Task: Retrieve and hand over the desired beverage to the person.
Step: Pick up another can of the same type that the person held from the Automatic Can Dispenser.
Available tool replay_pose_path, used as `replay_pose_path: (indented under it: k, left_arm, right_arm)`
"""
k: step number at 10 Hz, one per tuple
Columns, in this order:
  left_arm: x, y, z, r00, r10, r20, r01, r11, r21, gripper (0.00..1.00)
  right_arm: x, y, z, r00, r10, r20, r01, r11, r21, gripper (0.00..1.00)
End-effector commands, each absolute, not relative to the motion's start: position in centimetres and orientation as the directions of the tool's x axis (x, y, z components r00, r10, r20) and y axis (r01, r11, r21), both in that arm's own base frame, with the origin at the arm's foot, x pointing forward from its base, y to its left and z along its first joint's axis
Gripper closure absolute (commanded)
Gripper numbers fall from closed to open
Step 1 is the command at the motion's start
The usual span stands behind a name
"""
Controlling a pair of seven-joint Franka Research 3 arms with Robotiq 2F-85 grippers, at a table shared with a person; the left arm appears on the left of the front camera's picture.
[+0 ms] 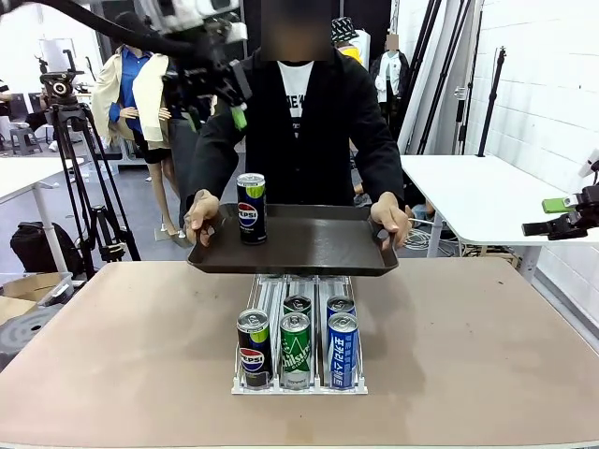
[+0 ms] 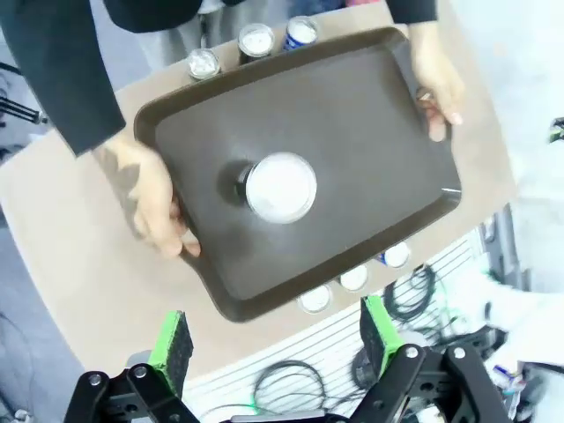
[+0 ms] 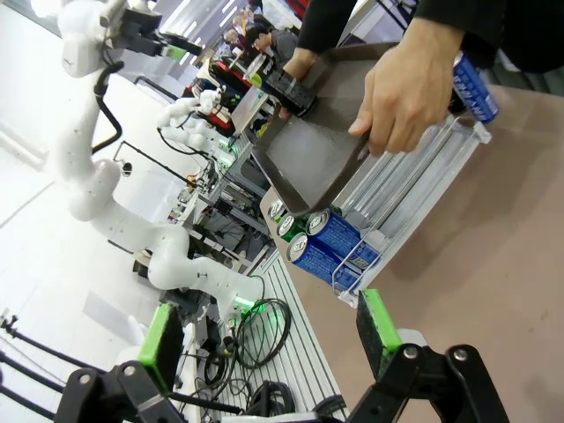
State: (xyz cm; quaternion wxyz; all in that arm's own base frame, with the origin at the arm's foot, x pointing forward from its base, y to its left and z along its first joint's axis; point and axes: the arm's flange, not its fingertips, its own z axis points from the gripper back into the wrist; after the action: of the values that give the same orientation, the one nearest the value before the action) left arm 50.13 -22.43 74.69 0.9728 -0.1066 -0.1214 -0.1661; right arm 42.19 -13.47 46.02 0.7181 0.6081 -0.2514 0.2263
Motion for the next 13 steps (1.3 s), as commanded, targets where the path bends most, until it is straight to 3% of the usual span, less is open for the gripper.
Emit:
replay_pose_path:
  k: [1, 2, 7, 9, 11, 13]
  left_arm:
    - [48.1, -16.2, 73.2, 0.930, -0.217, 0.298, 0.320, 0.876, -0.361, 0.00]
    - [47.8, -12.2, 73.2, 0.932, -0.178, 0.315, 0.313, 0.832, -0.458, 0.00]
    - [45.4, 1.8, 69.2, 0.922, -0.108, 0.372, 0.354, 0.625, -0.695, 0.00]
    - [45.9, 5.7, 66.0, 0.899, -0.157, 0.409, 0.430, 0.499, -0.753, 0.00]
    - [45.7, 9.6, 63.1, 0.889, -0.093, 0.449, 0.445, 0.409, -0.796, 0.00]
    - [47.0, 13.2, 58.8, 0.914, -0.048, 0.403, 0.394, 0.346, -0.852, 0.00]
  right_arm:
    - [42.1, -13.3, 46.0, 0.763, 0.017, 0.646, -0.641, 0.150, 0.753, 0.00]
    - [42.1, -13.3, 46.0, 0.763, 0.017, 0.646, -0.641, 0.150, 0.753, 0.00]
    - [42.1, -13.3, 46.0, 0.763, 0.017, 0.646, -0.641, 0.150, 0.753, 0.00]
    - [42.1, -13.3, 46.0, 0.763, 0.017, 0.646, -0.641, 0.150, 0.753, 0.00]
    - [42.1, -13.3, 46.0, 0.763, 0.017, 0.646, -0.641, 0.150, 0.753, 0.00]
    - [42.1, -13.3, 46.0, 0.763, 0.017, 0.646, -0.641, 0.150, 0.753, 0.00]
